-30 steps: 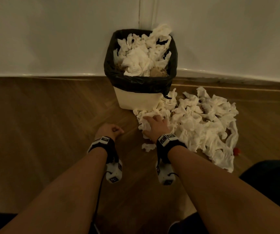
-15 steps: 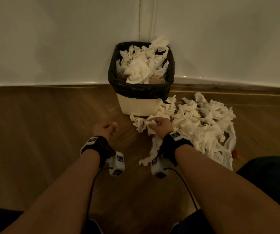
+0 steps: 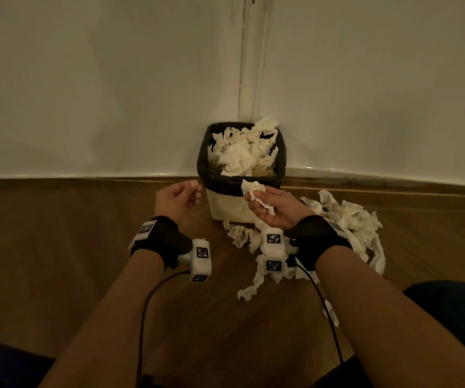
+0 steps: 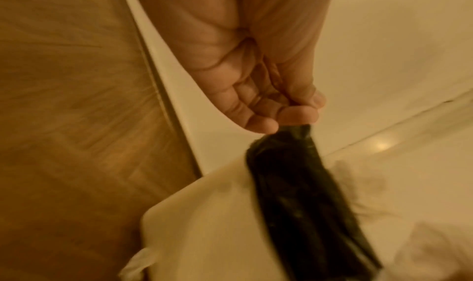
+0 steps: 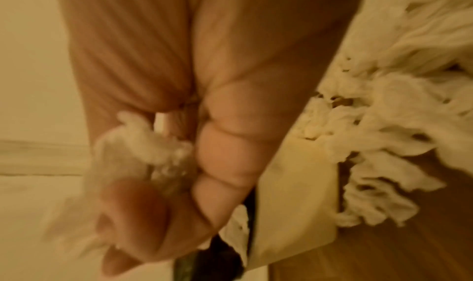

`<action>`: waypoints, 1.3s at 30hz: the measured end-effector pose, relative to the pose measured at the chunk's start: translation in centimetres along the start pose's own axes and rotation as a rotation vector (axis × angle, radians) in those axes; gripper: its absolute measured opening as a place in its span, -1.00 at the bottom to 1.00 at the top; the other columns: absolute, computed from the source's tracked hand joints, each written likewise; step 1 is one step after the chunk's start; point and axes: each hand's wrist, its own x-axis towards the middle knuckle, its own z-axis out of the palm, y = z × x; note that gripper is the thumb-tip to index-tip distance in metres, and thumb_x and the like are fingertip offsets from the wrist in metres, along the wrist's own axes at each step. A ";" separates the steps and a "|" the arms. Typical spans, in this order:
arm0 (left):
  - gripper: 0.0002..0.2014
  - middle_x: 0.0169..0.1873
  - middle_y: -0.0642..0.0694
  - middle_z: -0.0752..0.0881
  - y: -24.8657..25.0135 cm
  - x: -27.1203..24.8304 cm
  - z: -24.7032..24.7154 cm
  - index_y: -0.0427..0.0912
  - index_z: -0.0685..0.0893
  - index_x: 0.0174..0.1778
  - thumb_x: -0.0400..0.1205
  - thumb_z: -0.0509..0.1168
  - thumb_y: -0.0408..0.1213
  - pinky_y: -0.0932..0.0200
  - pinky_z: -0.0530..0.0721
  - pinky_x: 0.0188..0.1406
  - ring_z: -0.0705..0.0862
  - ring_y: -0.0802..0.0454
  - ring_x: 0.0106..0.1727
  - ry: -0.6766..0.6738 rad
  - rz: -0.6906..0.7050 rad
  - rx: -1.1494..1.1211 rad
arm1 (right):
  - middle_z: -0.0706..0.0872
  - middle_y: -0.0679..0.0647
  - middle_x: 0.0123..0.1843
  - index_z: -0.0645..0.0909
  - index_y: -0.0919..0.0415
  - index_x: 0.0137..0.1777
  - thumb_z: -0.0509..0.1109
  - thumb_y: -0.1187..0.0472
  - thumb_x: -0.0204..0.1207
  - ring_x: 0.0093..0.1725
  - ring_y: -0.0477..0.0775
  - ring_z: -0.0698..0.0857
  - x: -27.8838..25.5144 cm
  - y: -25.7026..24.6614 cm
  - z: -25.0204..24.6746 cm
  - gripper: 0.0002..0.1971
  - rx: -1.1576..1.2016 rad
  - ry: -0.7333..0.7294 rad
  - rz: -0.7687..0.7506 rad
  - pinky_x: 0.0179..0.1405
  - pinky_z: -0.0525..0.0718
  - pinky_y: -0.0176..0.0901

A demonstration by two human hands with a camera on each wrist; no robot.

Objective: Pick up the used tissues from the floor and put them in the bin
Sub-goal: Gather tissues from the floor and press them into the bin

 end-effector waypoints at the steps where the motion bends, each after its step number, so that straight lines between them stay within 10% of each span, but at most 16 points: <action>1: -0.88 -0.43 0.10 0.76 1.3 -0.1 0.4 -0.08 0.75 -0.18 0.62 0.32 -0.25 0.33 0.68 -0.27 0.69 0.22 -0.37 -0.004 0.048 0.003 | 0.61 0.21 -0.17 0.54 0.36 0.02 0.03 0.43 0.67 -0.47 -0.09 0.63 -0.2 -0.6 0.7 -0.77 0.017 -0.046 -0.016 -0.58 0.53 -0.43; 10: -0.86 -0.48 0.03 0.73 10.2 1.4 6.0 -0.13 0.75 -0.28 0.59 0.36 -0.26 0.40 0.65 -0.39 0.64 0.28 -0.50 -0.062 0.307 0.084 | 0.55 0.04 -0.21 0.51 0.31 -0.08 0.10 0.21 0.49 -0.38 -0.17 0.48 1.0 -6.3 4.3 -0.79 0.292 -0.238 -0.200 -0.51 0.42 -0.49; 15: -0.83 -0.42 0.00 0.74 11.0 3.6 8.2 -0.22 0.77 -0.21 0.61 0.32 -0.26 0.48 0.59 -0.39 0.63 0.35 -0.52 -0.030 0.341 0.296 | 0.55 0.06 -0.37 0.44 0.31 -0.05 0.00 0.21 0.72 -0.55 -0.14 0.45 4.2 -7.5 4.2 -0.76 0.234 0.051 -0.141 -0.61 0.44 -0.41; 18: -0.87 -0.29 -0.03 0.75 10.5 4.4 8.8 -0.14 0.76 -0.23 0.56 0.39 -0.18 0.32 0.62 -0.14 0.67 0.18 -0.31 0.021 0.355 0.493 | 0.59 0.12 -0.28 0.52 0.23 -0.02 0.15 0.17 0.70 -0.52 -0.04 0.59 5.7 -7.6 3.7 -0.83 -0.303 0.392 -0.158 -0.61 0.56 -0.32; 23: -0.78 -0.10 -0.03 0.74 9.6 4.6 9.2 -0.04 0.80 -0.11 0.56 0.36 0.00 0.07 0.66 -0.03 0.68 -0.03 -0.09 0.037 0.374 0.857 | 0.68 0.25 0.24 0.61 0.20 0.31 0.06 0.03 0.69 0.11 0.29 0.69 6.9 -7.9 2.5 -0.60 -1.275 0.554 -0.264 0.08 0.65 0.04; 27: -0.76 0.23 -0.11 0.66 9.3 4.7 9.4 -0.07 0.74 0.16 0.68 0.22 -0.17 -0.13 0.56 0.26 0.63 -0.13 0.20 -0.031 0.387 0.950 | 0.51 0.20 0.48 0.34 0.05 0.55 -0.12 0.02 0.72 0.37 0.28 0.54 6.7 -8.4 2.5 -0.54 -1.316 0.564 -0.317 0.38 0.49 0.06; 33: -0.67 -0.09 0.02 0.73 9.6 3.9 9.2 0.00 0.78 -0.15 0.62 0.20 0.10 -0.04 0.42 0.16 0.66 -0.07 -0.02 0.069 0.325 1.106 | 0.56 0.20 0.43 -0.02 -0.22 0.64 -0.10 -0.11 0.69 0.17 0.28 0.67 5.1 -8.8 2.8 -0.49 -1.418 0.531 -0.364 0.20 0.60 0.06; 39: -0.66 0.36 -0.15 0.57 9.5 2.9 9.5 0.03 0.57 0.35 0.67 0.11 -0.19 -0.05 0.44 0.27 0.54 -0.16 0.34 -0.053 0.325 1.134 | 0.21 0.28 0.61 -0.09 -0.21 0.65 -0.09 -0.25 0.65 0.47 0.40 0.41 3.1 -8.8 3.6 -0.41 -1.487 0.460 -0.264 0.46 0.39 0.23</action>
